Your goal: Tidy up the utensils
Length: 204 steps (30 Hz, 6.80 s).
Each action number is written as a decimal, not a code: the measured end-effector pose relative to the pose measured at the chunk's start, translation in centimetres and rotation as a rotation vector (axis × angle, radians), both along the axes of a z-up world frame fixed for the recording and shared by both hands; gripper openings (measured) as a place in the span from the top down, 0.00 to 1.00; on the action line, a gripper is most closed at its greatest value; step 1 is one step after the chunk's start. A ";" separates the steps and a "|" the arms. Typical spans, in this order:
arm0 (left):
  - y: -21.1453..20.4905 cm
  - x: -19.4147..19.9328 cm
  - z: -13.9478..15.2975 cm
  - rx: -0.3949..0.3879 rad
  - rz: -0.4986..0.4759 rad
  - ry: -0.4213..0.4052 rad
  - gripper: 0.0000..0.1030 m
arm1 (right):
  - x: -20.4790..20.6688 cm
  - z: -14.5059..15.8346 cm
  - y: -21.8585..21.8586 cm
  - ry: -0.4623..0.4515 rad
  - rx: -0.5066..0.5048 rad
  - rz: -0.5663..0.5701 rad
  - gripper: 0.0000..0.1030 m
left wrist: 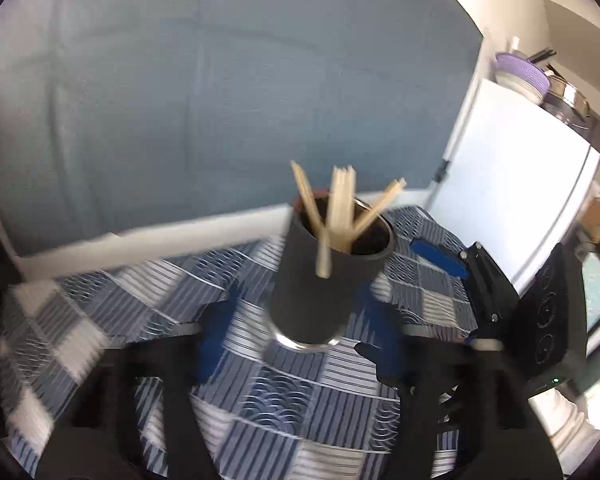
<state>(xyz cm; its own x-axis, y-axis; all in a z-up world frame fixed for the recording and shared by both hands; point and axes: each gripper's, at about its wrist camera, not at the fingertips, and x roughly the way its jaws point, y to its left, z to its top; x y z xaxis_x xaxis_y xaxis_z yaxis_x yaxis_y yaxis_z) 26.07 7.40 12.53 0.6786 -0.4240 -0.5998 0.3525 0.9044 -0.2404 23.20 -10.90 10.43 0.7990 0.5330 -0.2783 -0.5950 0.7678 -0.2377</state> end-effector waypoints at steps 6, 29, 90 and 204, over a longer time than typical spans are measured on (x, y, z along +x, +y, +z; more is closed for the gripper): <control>-1.6 1.3 -0.3 -0.102 -0.062 -0.019 0.96 | -0.6 0.2 -3.7 0.007 0.055 -0.043 0.11; -1.3 3.4 -0.2 -0.222 0.016 -0.006 1.00 | 3.6 0.5 -9.2 0.240 0.373 -0.030 0.98; -5.3 -12.9 1.5 0.282 0.121 -0.195 0.06 | -5.1 2.9 -7.2 0.224 0.192 -0.160 0.09; -7.0 -27.1 -11.8 0.245 0.305 -0.286 0.06 | -21.7 -5.7 -10.2 0.132 0.171 -0.323 0.08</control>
